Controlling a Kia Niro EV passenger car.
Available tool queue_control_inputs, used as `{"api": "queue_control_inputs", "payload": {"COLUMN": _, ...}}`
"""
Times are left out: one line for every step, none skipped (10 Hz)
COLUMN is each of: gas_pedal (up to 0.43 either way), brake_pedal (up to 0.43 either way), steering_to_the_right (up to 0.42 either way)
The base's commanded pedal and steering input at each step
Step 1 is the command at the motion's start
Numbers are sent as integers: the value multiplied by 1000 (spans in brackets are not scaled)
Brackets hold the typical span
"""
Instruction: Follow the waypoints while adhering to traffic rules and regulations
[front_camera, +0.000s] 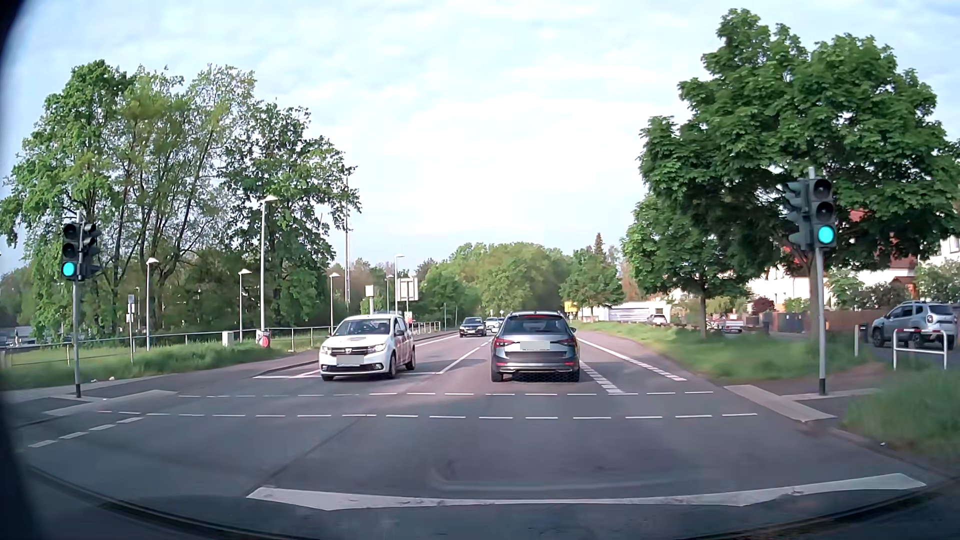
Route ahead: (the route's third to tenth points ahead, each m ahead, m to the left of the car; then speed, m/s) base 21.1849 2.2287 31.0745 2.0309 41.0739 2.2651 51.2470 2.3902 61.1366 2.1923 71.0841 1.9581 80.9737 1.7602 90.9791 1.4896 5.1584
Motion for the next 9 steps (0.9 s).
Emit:
{"api": "queue_control_inputs", "payload": {"gas_pedal": 398, "brake_pedal": 0, "steering_to_the_right": -2}}
{"api": "queue_control_inputs", "payload": {"gas_pedal": 398, "brake_pedal": 0, "steering_to_the_right": -2}}
{"api": "queue_control_inputs", "payload": {"gas_pedal": 398, "brake_pedal": 0, "steering_to_the_right": -2}}
{"api": "queue_control_inputs", "payload": {"gas_pedal": 398, "brake_pedal": 0, "steering_to_the_right": -2}}
{"api": "queue_control_inputs", "payload": {"gas_pedal": 398, "brake_pedal": 0, "steering_to_the_right": -2}}
{"api": "queue_control_inputs", "payload": {"gas_pedal": 398, "brake_pedal": 0, "steering_to_the_right": -2}}
{"api": "queue_control_inputs", "payload": {"gas_pedal": 398, "brake_pedal": 0, "steering_to_the_right": -2}}
{"api": "queue_control_inputs", "payload": {"gas_pedal": 398, "brake_pedal": 0, "steering_to_the_right": -2}}
{"api": "queue_control_inputs", "payload": {"gas_pedal": 398, "brake_pedal": 0, "steering_to_the_right": -2}}
